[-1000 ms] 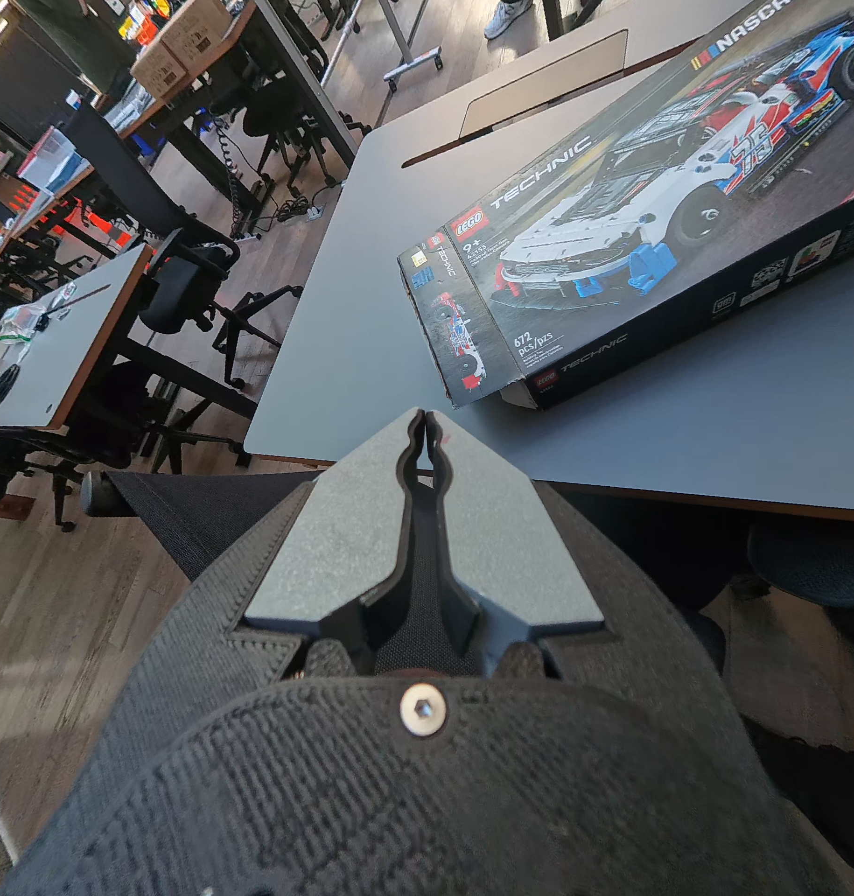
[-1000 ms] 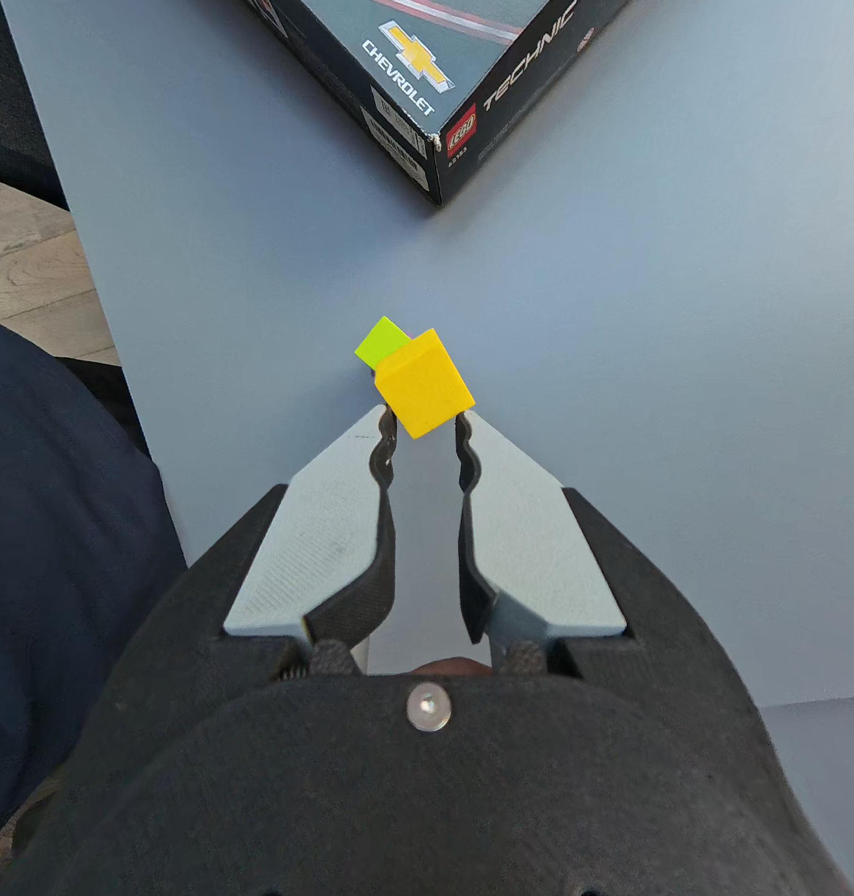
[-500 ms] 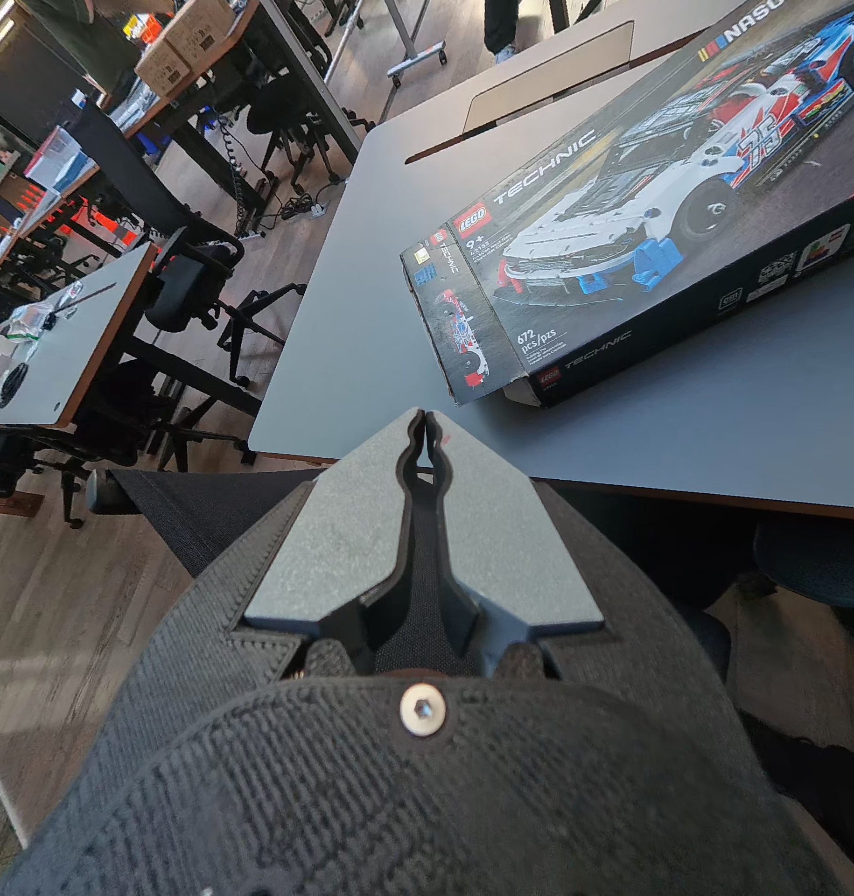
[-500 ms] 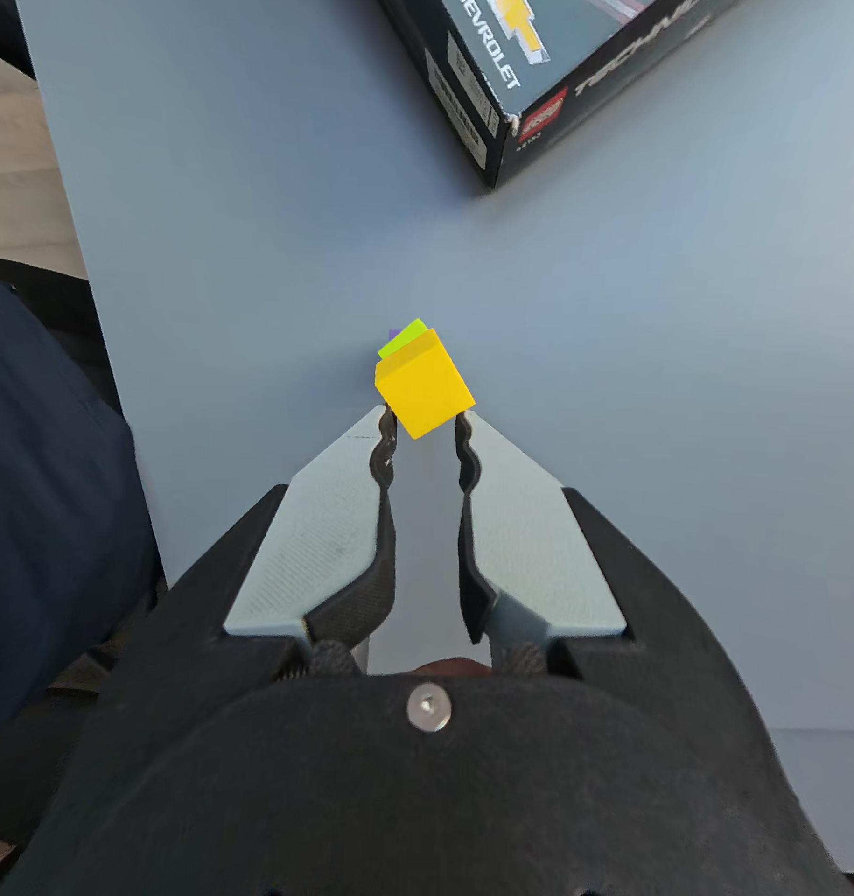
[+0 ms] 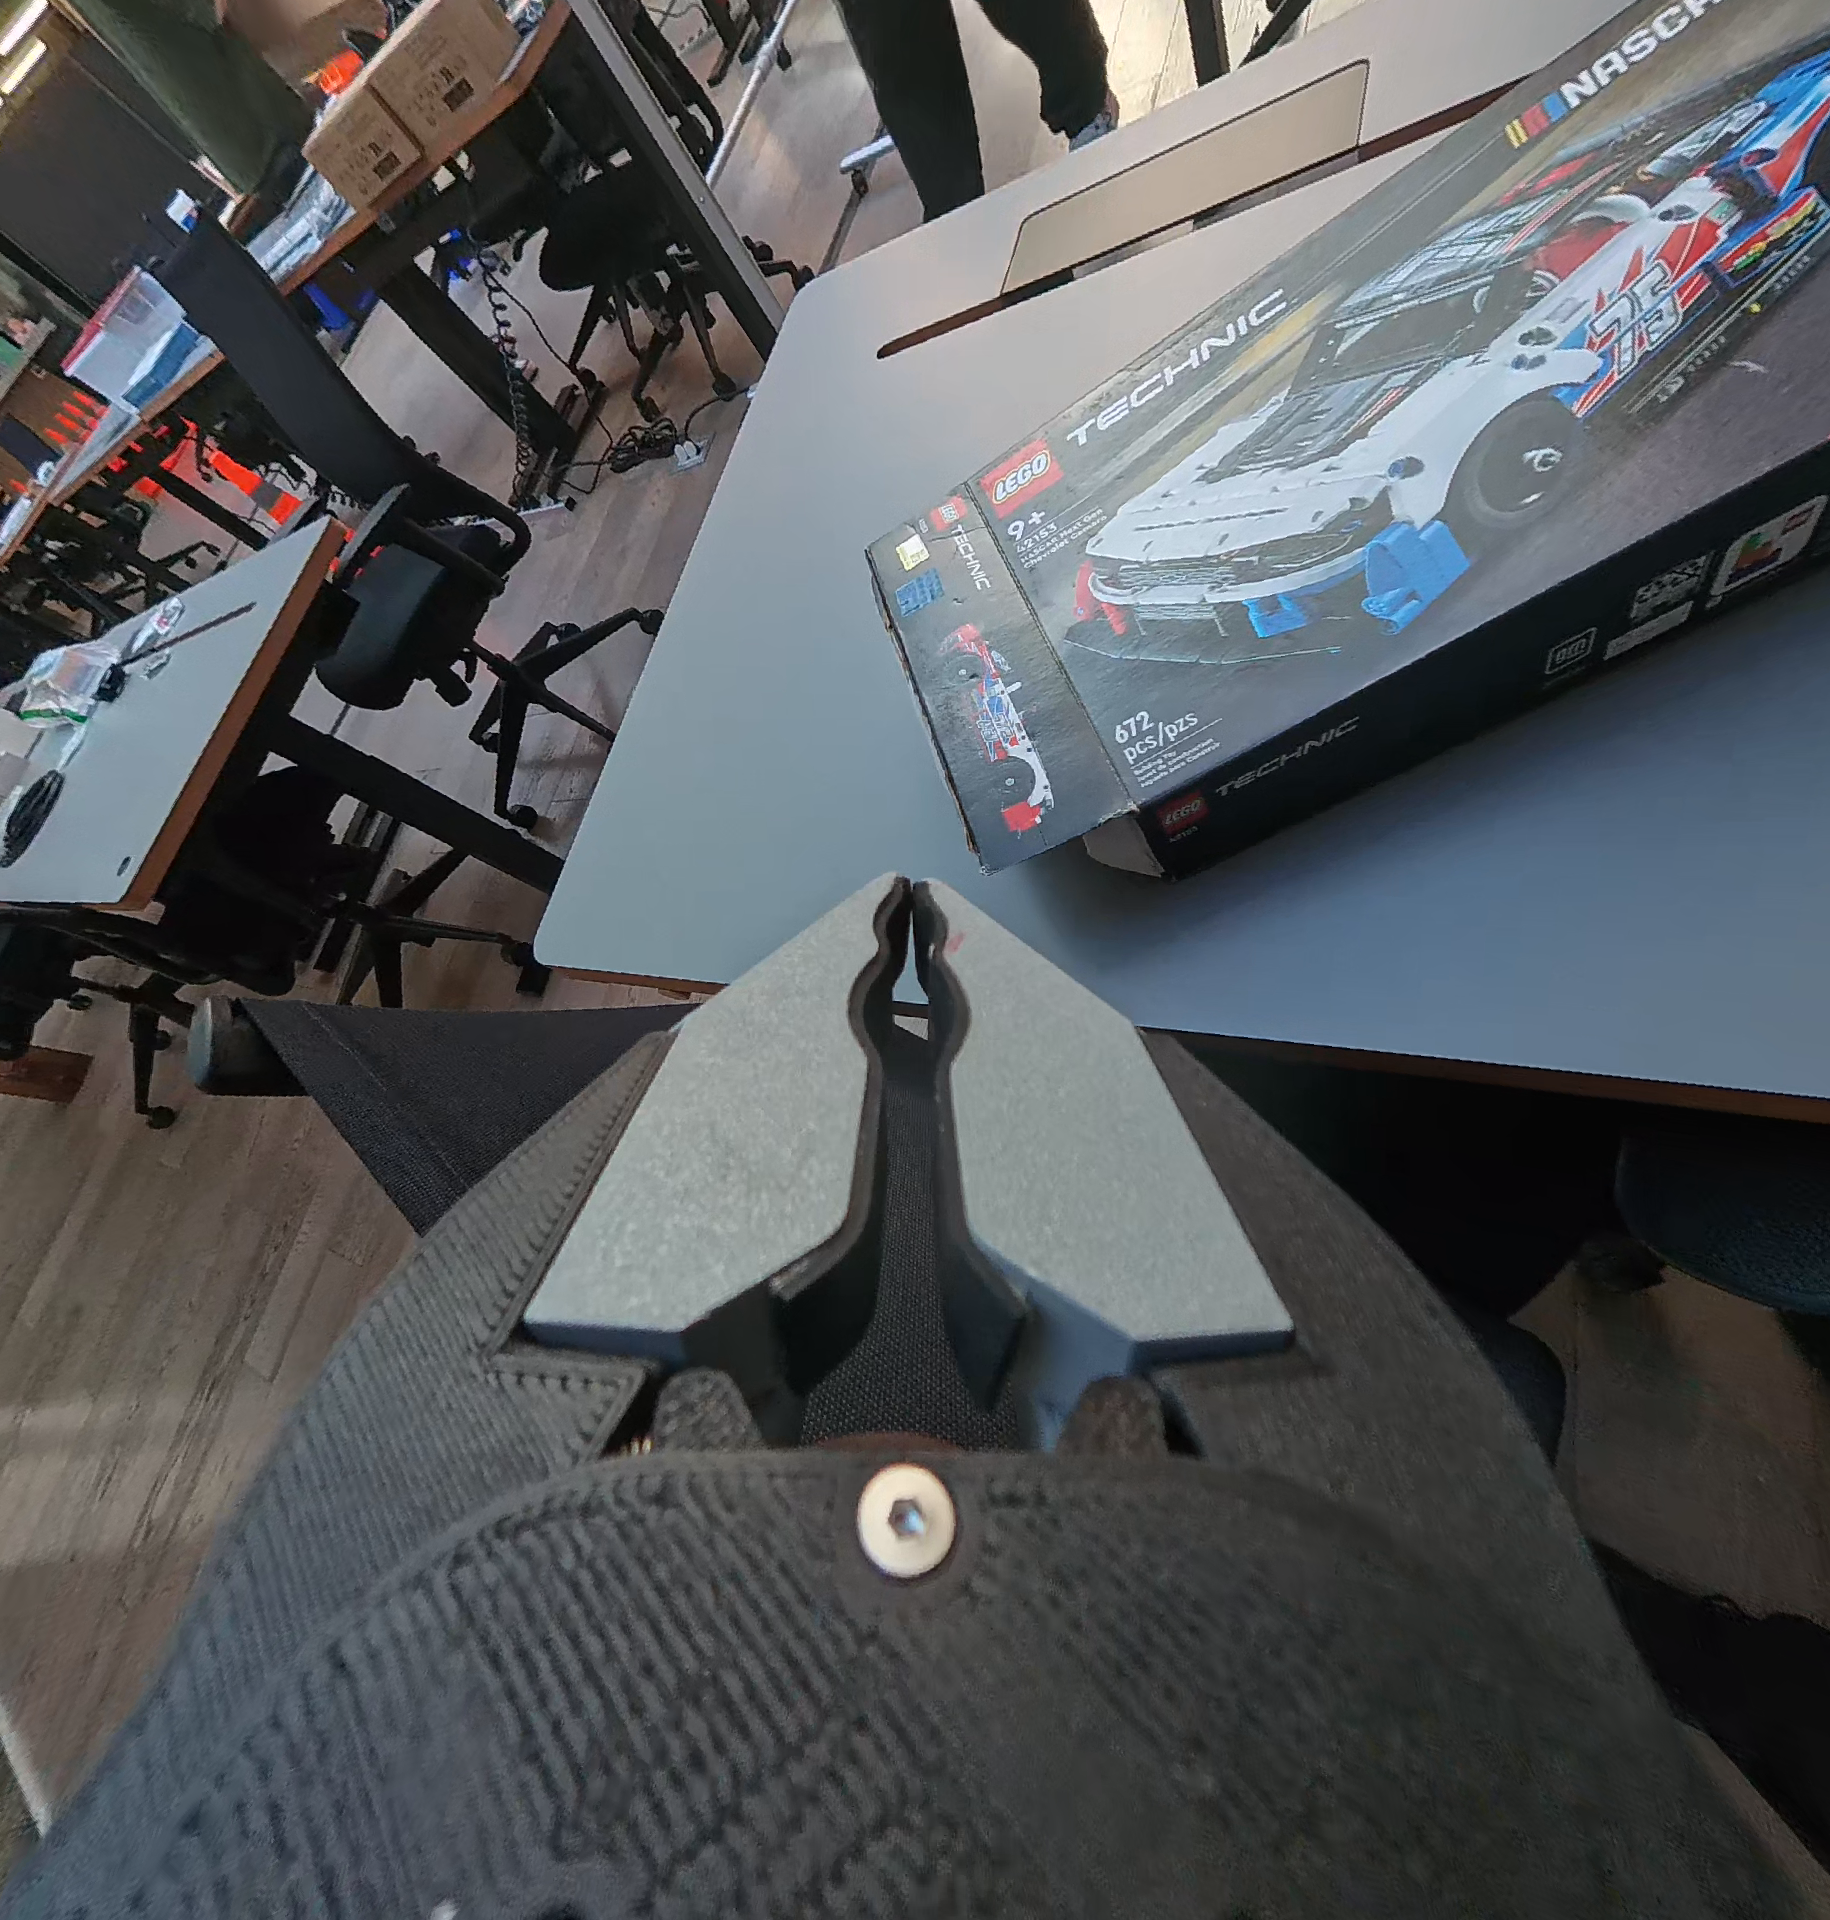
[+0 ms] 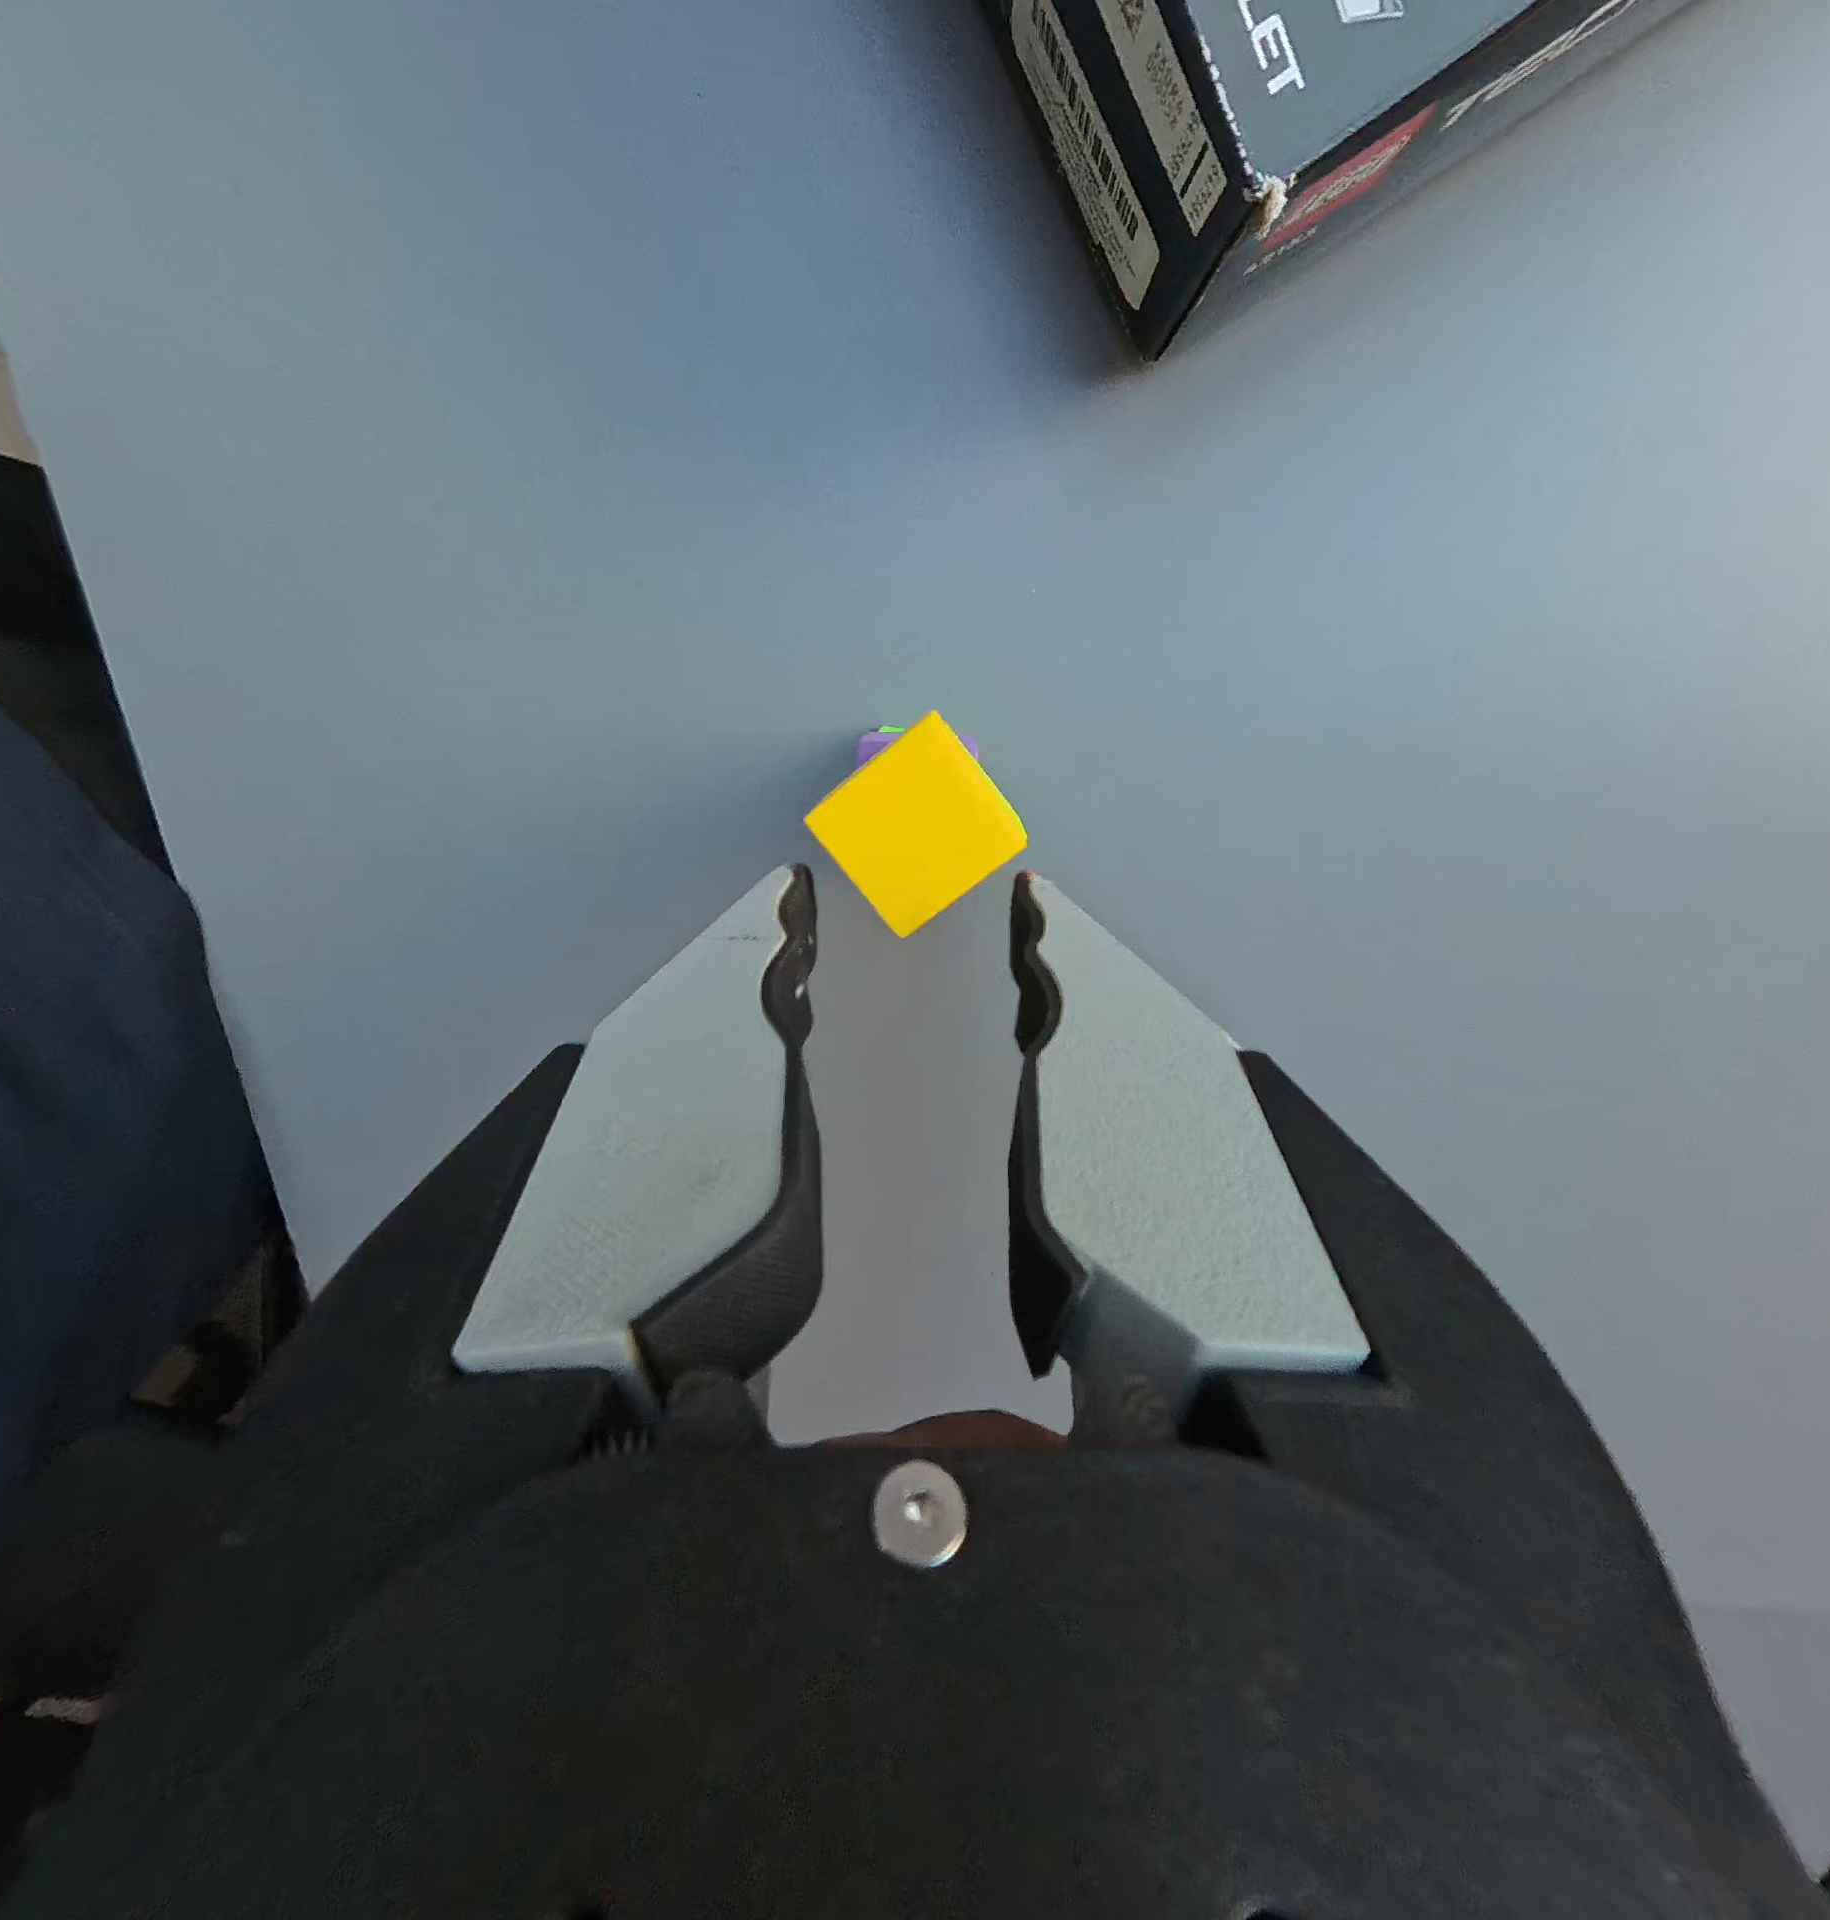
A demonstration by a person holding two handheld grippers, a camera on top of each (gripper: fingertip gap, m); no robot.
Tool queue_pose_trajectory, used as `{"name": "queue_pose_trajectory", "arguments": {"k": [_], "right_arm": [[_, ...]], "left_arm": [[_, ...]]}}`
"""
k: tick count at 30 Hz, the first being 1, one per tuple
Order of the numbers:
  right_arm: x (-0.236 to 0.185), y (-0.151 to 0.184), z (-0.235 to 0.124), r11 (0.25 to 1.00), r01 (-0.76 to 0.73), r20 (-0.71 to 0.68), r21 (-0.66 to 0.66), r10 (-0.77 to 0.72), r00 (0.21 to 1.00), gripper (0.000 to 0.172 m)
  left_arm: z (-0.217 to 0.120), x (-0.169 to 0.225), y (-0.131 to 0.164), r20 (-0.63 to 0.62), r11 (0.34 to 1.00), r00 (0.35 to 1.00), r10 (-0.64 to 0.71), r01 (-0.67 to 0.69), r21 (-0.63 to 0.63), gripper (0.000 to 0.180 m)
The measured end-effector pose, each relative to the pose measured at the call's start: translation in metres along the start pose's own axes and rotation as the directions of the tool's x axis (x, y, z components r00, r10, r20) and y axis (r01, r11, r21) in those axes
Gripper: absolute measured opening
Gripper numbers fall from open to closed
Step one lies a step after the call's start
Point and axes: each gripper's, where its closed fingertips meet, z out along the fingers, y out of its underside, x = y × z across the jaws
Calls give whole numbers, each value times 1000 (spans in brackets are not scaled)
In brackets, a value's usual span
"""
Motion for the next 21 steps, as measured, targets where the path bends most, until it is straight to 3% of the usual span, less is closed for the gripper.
{"name": "queue_pose_trajectory", "arguments": {"k": [7, 15, 21], "right_arm": [[0, 2, -25, 996, -62, 16, 68, 61, 998, 46], [18, -6, -73, 972, -113, 0, 208, 115, 993, 46], [34, 17, -70, 963, -185, -1, 197, 189, 982, 44]], "left_arm": [[1, 1, 1, -9, 1000, 1000, 1, -1, -3, 0], [1, 2, 1, -17, 1000, 1000, 4, -4, -7, 0], [1, 2, 1, -14, 1000, 1000, 5, -5, -5, 0]]}}
